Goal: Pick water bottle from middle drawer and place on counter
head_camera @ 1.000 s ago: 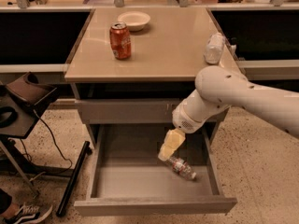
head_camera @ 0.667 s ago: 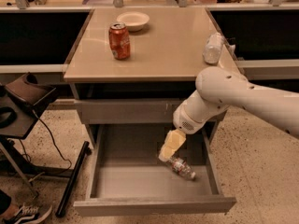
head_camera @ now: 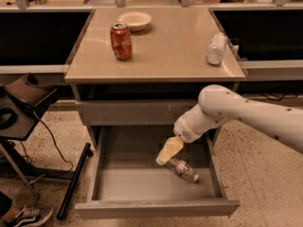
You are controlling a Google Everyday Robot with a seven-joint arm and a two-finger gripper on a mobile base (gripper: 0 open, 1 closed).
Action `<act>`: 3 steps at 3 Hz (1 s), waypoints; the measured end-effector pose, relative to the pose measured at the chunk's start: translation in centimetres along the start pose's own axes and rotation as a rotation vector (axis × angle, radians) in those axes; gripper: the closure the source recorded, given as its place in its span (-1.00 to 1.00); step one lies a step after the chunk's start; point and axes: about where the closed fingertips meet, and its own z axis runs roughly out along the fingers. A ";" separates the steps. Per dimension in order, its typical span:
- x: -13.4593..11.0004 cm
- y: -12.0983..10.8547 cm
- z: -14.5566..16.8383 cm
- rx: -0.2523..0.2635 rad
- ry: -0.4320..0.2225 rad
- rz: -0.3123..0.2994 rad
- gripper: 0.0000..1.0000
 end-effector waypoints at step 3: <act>5.4 -4.8 8.1 0.029 -0.092 0.211 -1.00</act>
Offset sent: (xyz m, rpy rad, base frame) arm 0.0303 -0.0345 -0.1584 0.0953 0.0835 -0.3333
